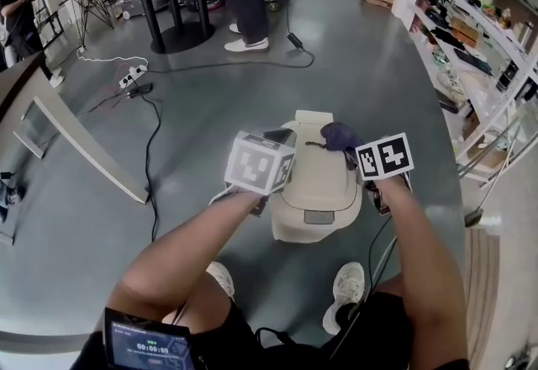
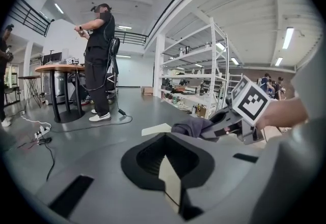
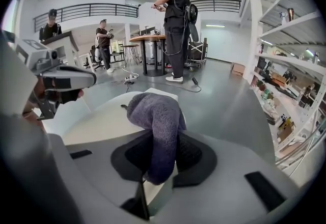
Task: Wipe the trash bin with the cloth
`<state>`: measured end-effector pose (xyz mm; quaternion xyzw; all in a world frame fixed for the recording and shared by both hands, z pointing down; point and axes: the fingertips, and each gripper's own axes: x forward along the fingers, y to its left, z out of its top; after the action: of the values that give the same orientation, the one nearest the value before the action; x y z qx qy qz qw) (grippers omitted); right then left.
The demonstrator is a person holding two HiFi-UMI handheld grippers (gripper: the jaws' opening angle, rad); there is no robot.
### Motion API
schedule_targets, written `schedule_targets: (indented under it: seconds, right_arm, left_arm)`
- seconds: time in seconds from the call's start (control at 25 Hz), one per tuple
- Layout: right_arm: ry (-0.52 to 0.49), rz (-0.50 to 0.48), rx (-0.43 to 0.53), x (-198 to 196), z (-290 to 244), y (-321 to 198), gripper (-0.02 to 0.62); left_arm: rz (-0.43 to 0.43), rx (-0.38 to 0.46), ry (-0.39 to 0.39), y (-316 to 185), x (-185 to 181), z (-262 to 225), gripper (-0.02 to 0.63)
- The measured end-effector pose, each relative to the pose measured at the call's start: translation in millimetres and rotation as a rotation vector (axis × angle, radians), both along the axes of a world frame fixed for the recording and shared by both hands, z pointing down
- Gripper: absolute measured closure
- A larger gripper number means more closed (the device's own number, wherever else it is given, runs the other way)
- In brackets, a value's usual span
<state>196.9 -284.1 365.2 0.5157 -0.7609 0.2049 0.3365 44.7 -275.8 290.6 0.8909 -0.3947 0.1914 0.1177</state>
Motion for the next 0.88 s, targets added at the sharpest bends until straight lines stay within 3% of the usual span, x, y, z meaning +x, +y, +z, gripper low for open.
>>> schedule_targets:
  seconds: [0.2,0.44,0.76,0.88]
  right_arm:
    - [-0.119,0.019,0.037,-18.8,-18.5,4.4,0.506]
    - [-0.189,-0.112,0.038,-87.2,-30.4,30.3,0.506]
    - [-0.15,-0.241,0.016,-154.9,-26.7,53.1,0.506]
    - [-0.093,-0.283,-0.008,-175.1,-18.8,58.5,0.506]
  left_arm:
    - [-0.027,-0.003,-0.005,0.5,-5.3,-1.8,0.609]
    - [-0.071,-0.012,-0.017,4.8,-28.1,-0.4,0.609]
    - [-0.127,-0.015,-0.011,20.0,-52.7,-4.6,0.609]
    - [-0.141,0.003,-0.025,27.0,-67.5,-12.4,0.609]
